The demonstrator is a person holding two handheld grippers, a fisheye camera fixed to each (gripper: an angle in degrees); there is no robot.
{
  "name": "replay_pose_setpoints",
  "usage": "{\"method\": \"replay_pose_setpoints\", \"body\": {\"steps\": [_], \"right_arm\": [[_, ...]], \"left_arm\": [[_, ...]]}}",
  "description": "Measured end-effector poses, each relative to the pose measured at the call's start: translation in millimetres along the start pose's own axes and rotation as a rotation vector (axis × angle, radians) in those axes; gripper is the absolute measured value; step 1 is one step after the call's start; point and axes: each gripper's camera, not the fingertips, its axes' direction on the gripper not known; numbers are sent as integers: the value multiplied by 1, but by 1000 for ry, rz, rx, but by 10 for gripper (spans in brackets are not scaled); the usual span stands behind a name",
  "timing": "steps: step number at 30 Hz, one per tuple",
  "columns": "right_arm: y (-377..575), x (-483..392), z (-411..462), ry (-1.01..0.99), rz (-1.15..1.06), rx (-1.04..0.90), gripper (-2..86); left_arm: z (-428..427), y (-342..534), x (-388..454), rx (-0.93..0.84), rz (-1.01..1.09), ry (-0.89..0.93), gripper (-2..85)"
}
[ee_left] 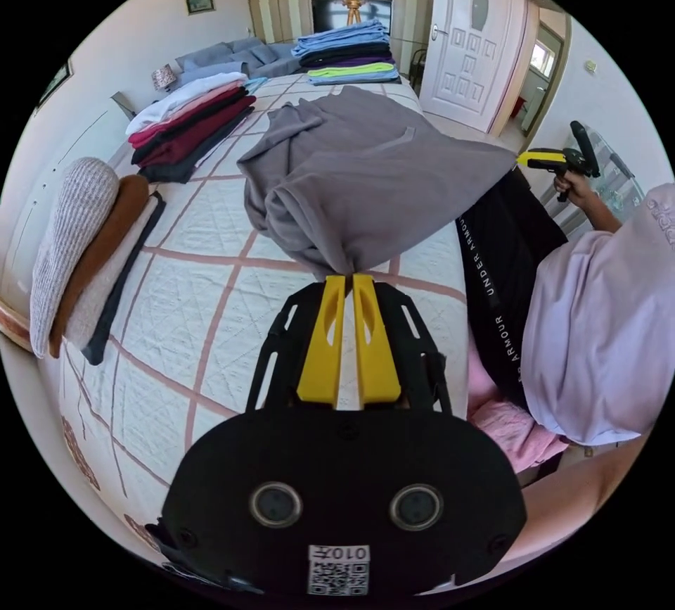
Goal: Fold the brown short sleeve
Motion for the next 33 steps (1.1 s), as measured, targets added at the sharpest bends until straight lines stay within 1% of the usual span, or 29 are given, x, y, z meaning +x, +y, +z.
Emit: {"method": "replay_pose_setpoints", "body": {"steps": [3, 5, 9, 11, 15, 18, 20, 22, 24, 26, 29, 32, 33], "right_arm": [[-1, 10, -14, -15, -55, 13, 24], [-4, 14, -10, 10, -78, -40, 27], [-3, 13, -26, 32, -120, -49, 28], [4, 16, -35, 79, -141, -82, 27], [25, 32, -34, 58, -104, -139, 23], [42, 46, -33, 120, -39, -200, 21], [52, 58, -46, 80, 0, -166, 21], [56, 65, -57, 52, 39, -121, 22], [58, 65, -66, 39, 53, -57, 23], [57, 63, -72, 16, 59, 10, 26], [53, 57, -68, -12, 40, 6, 26], [45, 51, -64, -51, 9, 28, 22], [43, 50, -64, -62, 0, 31, 21]], "left_arm": [[-4, 6, -6, 46, -17, 40, 0], [-2, 9, -5, 50, -22, 72, 0], [1, 13, 14, -5, -34, 73, -1], [-1, 15, 28, -28, -38, 89, 0], [11, 24, 63, -74, -35, 97, 1], [21, 31, 73, -77, -60, 80, 3], [18, 32, 71, -55, -75, 94, 6], [27, 31, 64, -117, -89, 73, 12], [41, 34, 51, -188, -126, 112, 22], [37, 39, 44, -136, -136, 163, 34], [18, 48, 35, -94, -161, 141, 51], [-11, 58, 18, 60, -238, 162, 67], [-20, 60, 8, 143, -289, 188, 73]]}}
